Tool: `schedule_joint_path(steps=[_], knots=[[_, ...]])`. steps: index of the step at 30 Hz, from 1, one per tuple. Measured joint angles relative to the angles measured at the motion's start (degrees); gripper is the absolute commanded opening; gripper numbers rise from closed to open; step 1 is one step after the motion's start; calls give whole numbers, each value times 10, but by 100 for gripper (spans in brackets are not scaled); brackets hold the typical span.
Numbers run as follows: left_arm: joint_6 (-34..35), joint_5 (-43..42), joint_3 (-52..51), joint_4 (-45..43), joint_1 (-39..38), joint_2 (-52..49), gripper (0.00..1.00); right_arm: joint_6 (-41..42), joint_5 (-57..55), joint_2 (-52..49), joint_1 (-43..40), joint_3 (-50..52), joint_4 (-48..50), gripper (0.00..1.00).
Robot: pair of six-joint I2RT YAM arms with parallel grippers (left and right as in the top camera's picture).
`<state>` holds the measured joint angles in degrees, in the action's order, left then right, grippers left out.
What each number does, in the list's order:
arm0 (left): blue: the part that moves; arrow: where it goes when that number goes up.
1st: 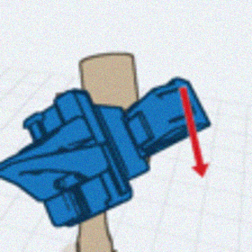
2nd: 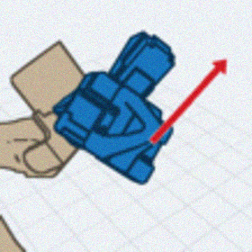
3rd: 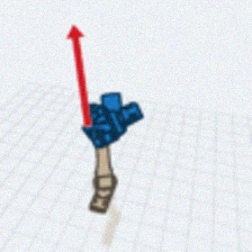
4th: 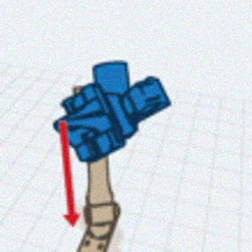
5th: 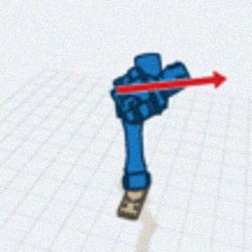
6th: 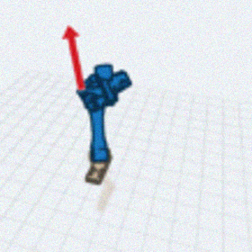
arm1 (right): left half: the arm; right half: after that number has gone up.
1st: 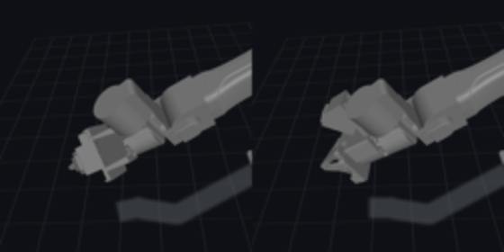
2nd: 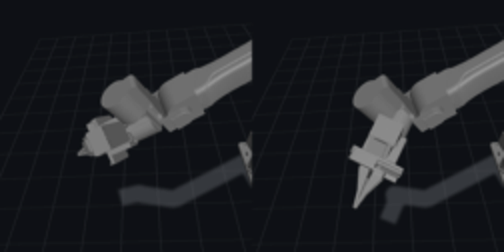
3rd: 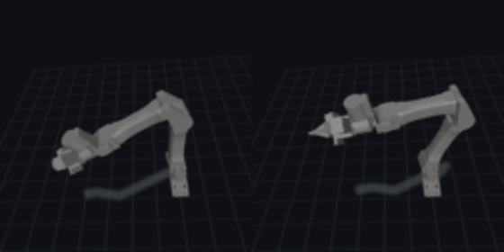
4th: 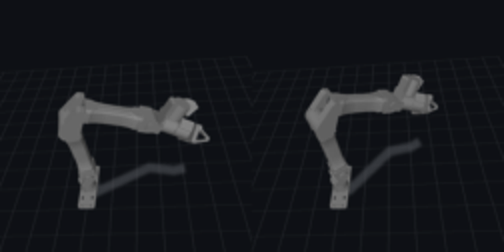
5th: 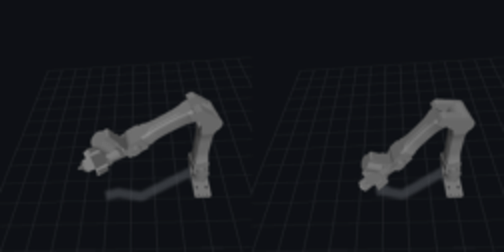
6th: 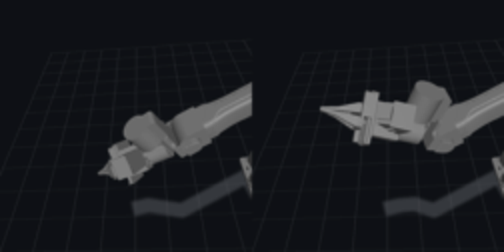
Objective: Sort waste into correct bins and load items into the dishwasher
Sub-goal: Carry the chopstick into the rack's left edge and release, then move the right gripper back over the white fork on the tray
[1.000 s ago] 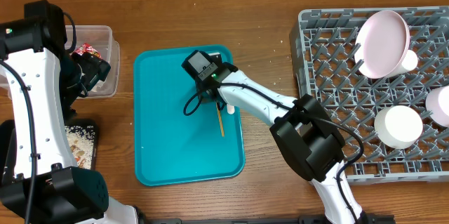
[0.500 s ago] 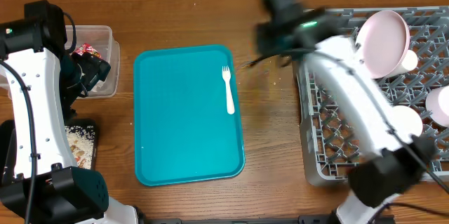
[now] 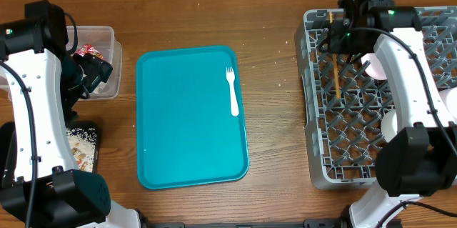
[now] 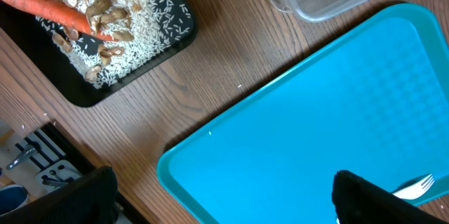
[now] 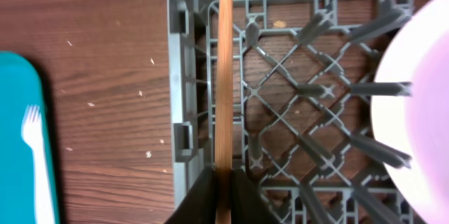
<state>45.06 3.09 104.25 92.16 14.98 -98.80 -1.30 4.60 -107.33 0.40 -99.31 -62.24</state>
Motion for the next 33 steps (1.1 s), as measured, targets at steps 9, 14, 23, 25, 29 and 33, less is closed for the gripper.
schedule_joint_path(steps=[9, 14, 23, 25, 29, 33], knots=[[0, 0, 0, 0, 0, 0, 100, 11, 1, -5, 2, -2, -26, 61], [0, 0, 0, 0, 0, 0, 100, 47, 1, -4, 34, -92, -83, 64], [0, 0, 0, 0, 0, 0, 100, 169, 11, 4, 247, -67, 12, 78], [0, 0, 0, 0, 0, 0, 100, 188, 3, 3, 286, -19, 73, 86], [0, 0, 0, 0, 0, 0, 100, 229, -47, -24, 358, 83, 176, 88], [0, 0, 0, 0, 0, 0, 100, 242, -71, -90, 394, 102, 210, 89]])
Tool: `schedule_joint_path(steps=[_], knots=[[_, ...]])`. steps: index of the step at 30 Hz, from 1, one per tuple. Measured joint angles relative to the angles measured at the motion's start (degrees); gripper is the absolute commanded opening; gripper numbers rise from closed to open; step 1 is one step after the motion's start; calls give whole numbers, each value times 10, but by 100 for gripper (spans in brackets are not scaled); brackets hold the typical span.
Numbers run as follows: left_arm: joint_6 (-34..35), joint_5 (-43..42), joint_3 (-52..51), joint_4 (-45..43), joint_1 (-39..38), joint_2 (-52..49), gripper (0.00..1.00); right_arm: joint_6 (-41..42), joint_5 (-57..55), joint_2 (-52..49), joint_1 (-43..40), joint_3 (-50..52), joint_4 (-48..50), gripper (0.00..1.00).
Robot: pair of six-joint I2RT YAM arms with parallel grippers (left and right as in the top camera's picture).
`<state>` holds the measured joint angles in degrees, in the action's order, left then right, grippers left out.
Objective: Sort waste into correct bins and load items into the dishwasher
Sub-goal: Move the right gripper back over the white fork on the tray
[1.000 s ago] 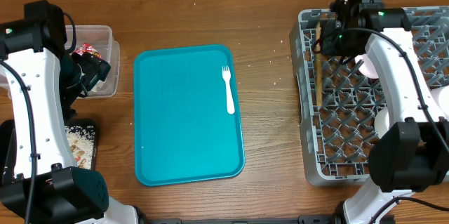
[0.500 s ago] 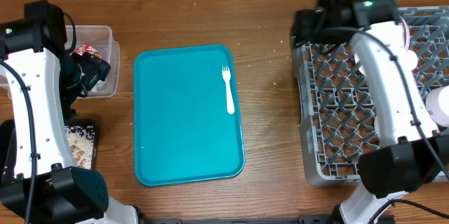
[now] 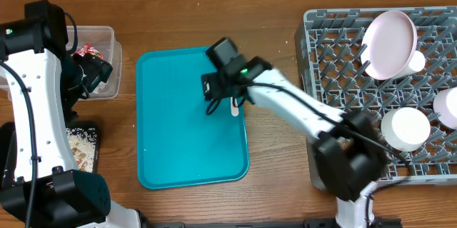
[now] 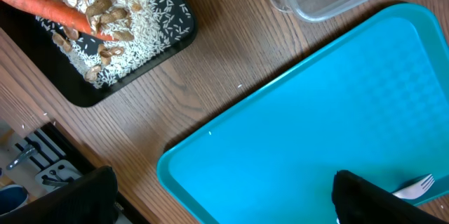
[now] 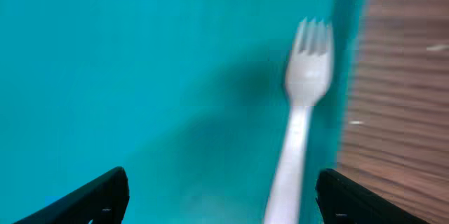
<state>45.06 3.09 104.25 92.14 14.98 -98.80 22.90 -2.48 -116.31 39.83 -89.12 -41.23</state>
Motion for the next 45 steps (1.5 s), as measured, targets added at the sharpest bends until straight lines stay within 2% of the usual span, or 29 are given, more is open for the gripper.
schedule_joint_path(steps=[2, 11, 22, 24, 27, 30, 34, 45], knots=[[0, 0, 0, 0, 0, 0, 100, 3, -10, -41, 15, 1, 11, 89], [0, 0, 0, 0, 0, 0, 100, 7, -68, -59, 14, 4, 23, 92], [0, 0, 0, 0, 0, 0, 100, 12, -43, -78, 16, 3, 33, 93], [0, 0, 0, 0, 0, 0, 100, 12, -43, -78, 15, 3, 34, 81], [0, 0, 0, 0, 0, 0, 100, 18, -45, -79, 15, 3, 35, 52], [0, 0, 0, 0, 0, 0, 100, 18, -43, -80, 14, 1, 34, 36], [0, 0, 0, 0, 0, 0, 100, 22, -39, -81, 14, 1, 34, 24], [0, 0, 0, 0, 0, 0, 100, 26, -24, -85, 14, -22, 7, 6]])
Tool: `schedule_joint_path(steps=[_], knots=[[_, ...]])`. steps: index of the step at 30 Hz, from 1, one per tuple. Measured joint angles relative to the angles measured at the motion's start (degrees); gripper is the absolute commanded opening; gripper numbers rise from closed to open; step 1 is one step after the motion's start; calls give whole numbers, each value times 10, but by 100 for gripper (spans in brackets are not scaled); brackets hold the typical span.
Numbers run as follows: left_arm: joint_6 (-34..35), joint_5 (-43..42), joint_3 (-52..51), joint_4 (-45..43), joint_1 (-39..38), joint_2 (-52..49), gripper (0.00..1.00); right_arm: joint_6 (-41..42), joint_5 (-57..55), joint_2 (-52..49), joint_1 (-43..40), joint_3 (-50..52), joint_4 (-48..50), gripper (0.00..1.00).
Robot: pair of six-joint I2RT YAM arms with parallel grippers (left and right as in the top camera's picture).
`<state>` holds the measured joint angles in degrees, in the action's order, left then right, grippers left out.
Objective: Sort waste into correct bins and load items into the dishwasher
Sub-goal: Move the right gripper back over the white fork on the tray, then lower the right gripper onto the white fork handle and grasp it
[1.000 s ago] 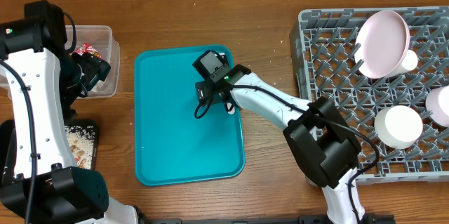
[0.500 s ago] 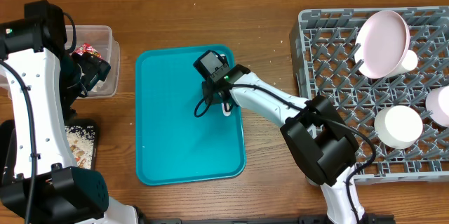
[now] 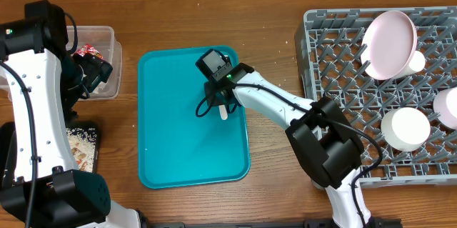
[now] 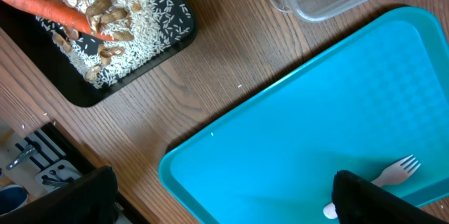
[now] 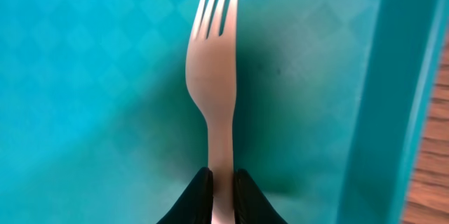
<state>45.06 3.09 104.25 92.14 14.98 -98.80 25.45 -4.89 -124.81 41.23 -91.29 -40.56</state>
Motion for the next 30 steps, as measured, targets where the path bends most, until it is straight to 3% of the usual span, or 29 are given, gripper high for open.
schedule_joint_path(steps=[6, 12, 14, 15, 17, 19, 30], knots=[[0, 0, 0, 0, 0, 0, 100, 0, 18, -3, 0, -14, -26, 4], [0, 0, 0, 0, 0, 0, 100, 1, 43, -4, 0, -14, -24, 18], [0, 0, 0, 0, 0, 0, 100, 0, 53, -4, 0, -14, -24, 25], [0, 0, 0, 0, 0, 0, 100, 1, 64, -4, 0, -14, -15, 38], [0, 0, 0, 0, 0, 0, 100, 5, 89, -4, 0, -17, -6, 52], [0, 0, 0, 0, 0, 0, 100, 20, 106, -4, 0, -27, -1, 60], [0, 0, 0, 0, 0, 0, 100, 214, 81, -4, 4, -43, 29, 57]])
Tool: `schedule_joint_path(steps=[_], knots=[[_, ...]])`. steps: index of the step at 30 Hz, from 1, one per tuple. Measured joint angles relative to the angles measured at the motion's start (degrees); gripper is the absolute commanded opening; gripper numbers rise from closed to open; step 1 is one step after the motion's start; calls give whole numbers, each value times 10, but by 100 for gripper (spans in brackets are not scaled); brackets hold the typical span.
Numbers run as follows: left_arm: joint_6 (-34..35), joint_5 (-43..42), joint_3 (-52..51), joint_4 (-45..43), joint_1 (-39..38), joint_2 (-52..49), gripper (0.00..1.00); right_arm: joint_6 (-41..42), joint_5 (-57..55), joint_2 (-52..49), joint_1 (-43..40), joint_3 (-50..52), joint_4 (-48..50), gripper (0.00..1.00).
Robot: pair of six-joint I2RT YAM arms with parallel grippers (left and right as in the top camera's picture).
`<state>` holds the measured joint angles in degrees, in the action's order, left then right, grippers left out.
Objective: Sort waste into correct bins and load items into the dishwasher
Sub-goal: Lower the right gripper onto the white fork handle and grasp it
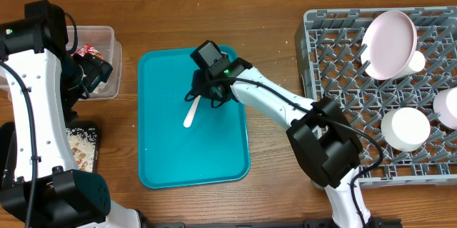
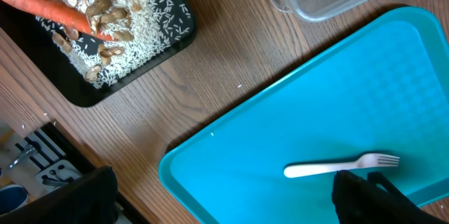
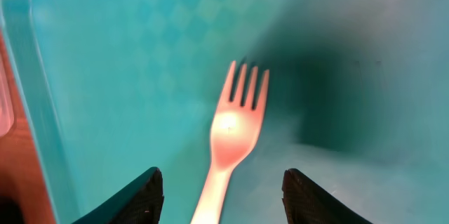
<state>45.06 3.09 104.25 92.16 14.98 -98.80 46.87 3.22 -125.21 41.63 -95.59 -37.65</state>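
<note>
A white plastic fork (image 1: 190,113) lies slantwise on the teal tray (image 1: 171,160), tines toward the back right. My right gripper (image 1: 208,87) hovers low over its tined end. In the right wrist view this gripper (image 3: 222,182) stands open, the fork (image 3: 235,136) lying loose between its fingers (image 3: 137,196). My left gripper (image 1: 89,71) hangs over the clear bin (image 1: 102,41) at the left. In the left wrist view the left gripper (image 2: 221,190) is open and holds nothing, with the fork (image 2: 342,166) near its right finger.
A grey dish rack (image 1: 313,99) at the right holds a pink bowl (image 1: 389,35) and white cups (image 1: 405,128). A black tray (image 2: 88,92) with rice, nuts and a carrot (image 2: 49,6) sits at the front left. The clear bin holds wrappers.
My right gripper was shut on the fork's handle at the tray's right side. Now it is open, and the fork lies further left, turned slantwise. The left arm has not moved.
My right gripper was shut on a wooden stick over the dish rack while the fork lay by the tray's right edge. Then it was open over the fork, without the stick. Then it was shut on the fork. Now the fork lies released nearer the tray's middle.
</note>
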Motion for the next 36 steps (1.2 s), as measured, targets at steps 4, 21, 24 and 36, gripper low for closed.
schedule_joint_path(steps=[4, 21, 24, 36], knots=[[0, 0, 0, 0, 0, 0, 100, 30, -53, 0, 27, 0, -4, 57], [0, 0, 0, 0, 0, 0, 100, 68, -106, -33, 53, -7, 2, 53], [0, 0, 0, 0, 0, 0, 100, 69, -121, -33, 53, -7, -11, 52], [0, 0, 0, 0, 0, 0, 100, 72, -169, -33, 39, -8, -53, 53]])
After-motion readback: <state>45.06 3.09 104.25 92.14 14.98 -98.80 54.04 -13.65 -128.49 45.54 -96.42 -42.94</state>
